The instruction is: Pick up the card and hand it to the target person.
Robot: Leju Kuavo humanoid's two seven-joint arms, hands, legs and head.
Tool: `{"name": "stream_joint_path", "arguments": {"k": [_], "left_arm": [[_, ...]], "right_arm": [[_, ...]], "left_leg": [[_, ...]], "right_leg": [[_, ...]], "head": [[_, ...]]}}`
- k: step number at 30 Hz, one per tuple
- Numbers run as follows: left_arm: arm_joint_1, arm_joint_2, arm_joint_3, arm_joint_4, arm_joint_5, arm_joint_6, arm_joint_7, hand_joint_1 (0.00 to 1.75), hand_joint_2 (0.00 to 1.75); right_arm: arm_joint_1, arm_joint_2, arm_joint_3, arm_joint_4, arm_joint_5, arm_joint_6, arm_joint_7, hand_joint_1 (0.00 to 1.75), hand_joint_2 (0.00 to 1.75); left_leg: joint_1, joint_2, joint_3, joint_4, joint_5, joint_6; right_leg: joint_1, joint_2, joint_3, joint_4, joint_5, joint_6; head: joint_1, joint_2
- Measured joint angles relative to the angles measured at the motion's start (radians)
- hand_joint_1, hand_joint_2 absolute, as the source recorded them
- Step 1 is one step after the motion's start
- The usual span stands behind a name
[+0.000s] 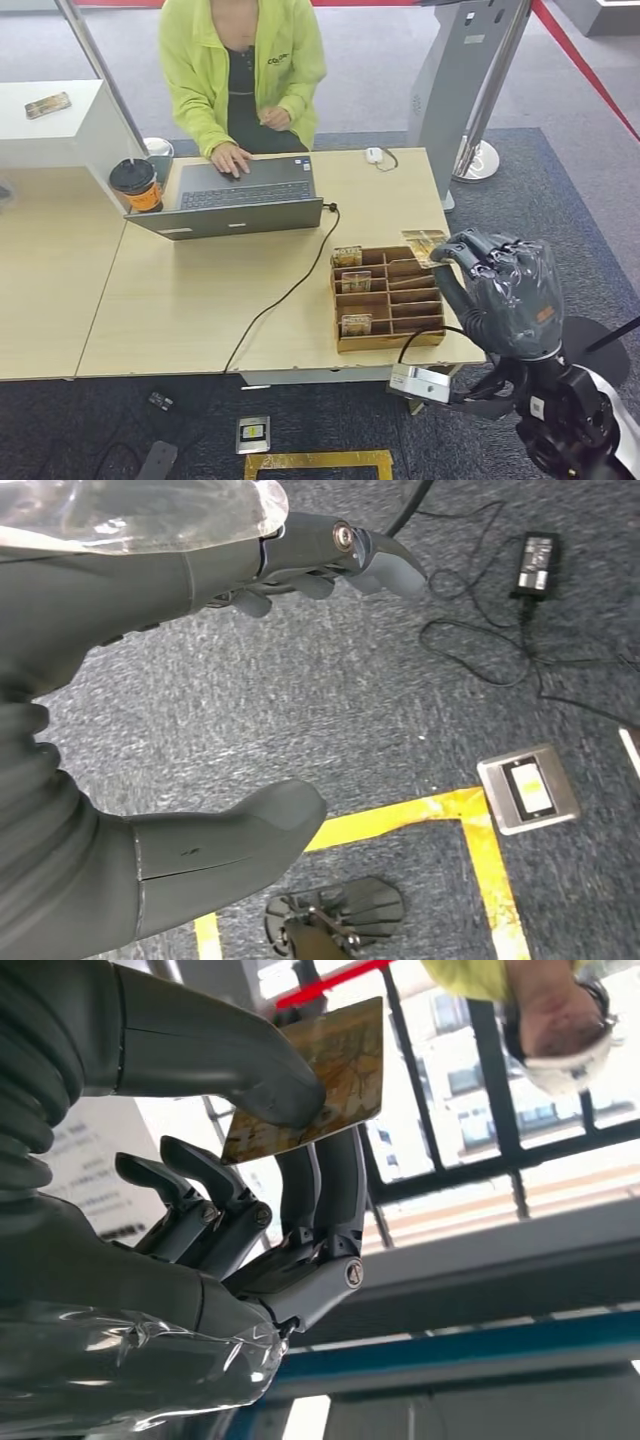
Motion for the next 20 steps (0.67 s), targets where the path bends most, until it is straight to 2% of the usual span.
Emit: {"name": "stream_joint_path", "arguments": {"k": [6,12,16,20], "left_arm": [[-0.051,-0.01,-0.034,0.0,-0.045,-0.029,0.03,0.0,1.75],[-0.089,-0.019,-0.07,0.0,-0.059,-0.038,0.046,0.0,1.75],[-0.096,-0.021,-0.083,0.0,-0.057,-0.034,0.05,0.0,1.75],[-0.096,-0.021,-0.094,0.0,-0.057,-0.033,0.052,0.0,1.75]], "right_arm": [[-0.275,0.034,0.07,0.237,-0.122,-0.092,-0.032,1.75,1.75],[-0.535,0.138,0.161,0.635,-0.216,-0.166,-0.09,1.75,1.75],[-0.662,0.218,0.208,0.88,-0.239,-0.183,-0.107,1.75,1.75],[-0.734,0.278,0.237,1.059,-0.244,-0.19,-0.097,1.75,1.75]], "left_leg": [[0.0,0.001,-0.002,0.0,0.004,0.0],[0.0,-0.003,-0.005,0.0,0.007,-0.001],[0.0,-0.006,-0.007,0.0,0.008,-0.001],[0.0,-0.008,-0.008,0.0,0.008,-0.002]], "right_leg": [[0.0,0.0,-0.001,0.0,0.003,-0.001],[0.001,-0.003,-0.003,0.001,0.005,-0.001],[0.001,-0.005,-0.005,0.002,0.005,-0.001],[0.002,-0.007,-0.006,0.002,0.005,-0.001]], "head": [[0.0,0.0],[0.0,0.0],[-0.001,0.0],[-0.001,0.0]]}}
